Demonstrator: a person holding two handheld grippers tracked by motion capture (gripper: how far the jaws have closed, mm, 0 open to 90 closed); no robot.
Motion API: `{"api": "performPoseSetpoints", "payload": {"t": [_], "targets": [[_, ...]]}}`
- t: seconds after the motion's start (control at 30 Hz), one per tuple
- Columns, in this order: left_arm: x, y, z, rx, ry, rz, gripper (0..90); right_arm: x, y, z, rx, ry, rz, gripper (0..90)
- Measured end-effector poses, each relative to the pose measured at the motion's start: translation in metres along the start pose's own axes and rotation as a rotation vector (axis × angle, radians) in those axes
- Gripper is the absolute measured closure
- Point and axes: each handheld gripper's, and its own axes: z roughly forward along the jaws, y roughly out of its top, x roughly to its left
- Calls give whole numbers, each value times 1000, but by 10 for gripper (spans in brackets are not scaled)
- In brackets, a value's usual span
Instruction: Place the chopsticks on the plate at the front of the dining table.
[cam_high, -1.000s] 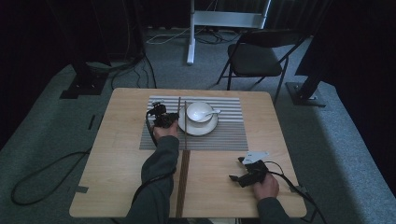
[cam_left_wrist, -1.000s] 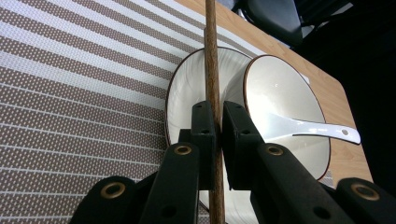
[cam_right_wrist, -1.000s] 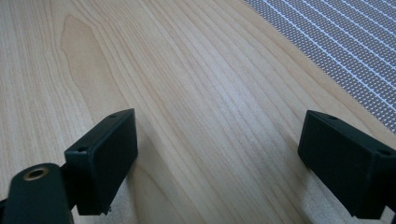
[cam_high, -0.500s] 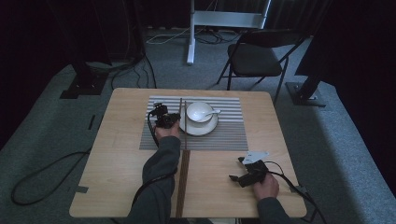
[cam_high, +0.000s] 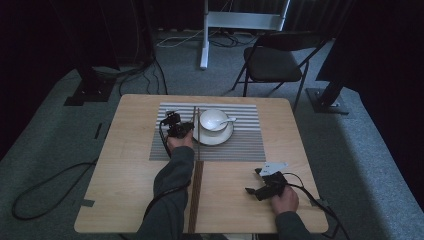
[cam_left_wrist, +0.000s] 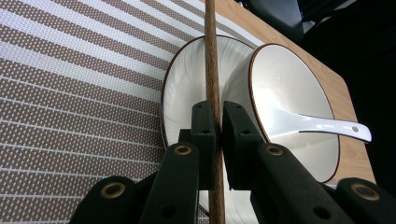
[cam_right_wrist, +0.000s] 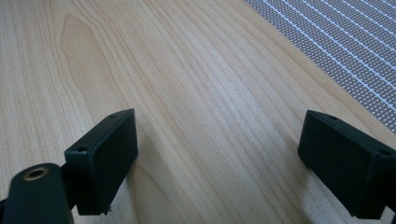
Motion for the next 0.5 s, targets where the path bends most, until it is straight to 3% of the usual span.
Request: {"api": "performPoseSetpoints", "payload": {"t": [0.5], "targets": [[2,-1,7,9,-11,-6,841,0,0,0,0,0,0,113]]}}
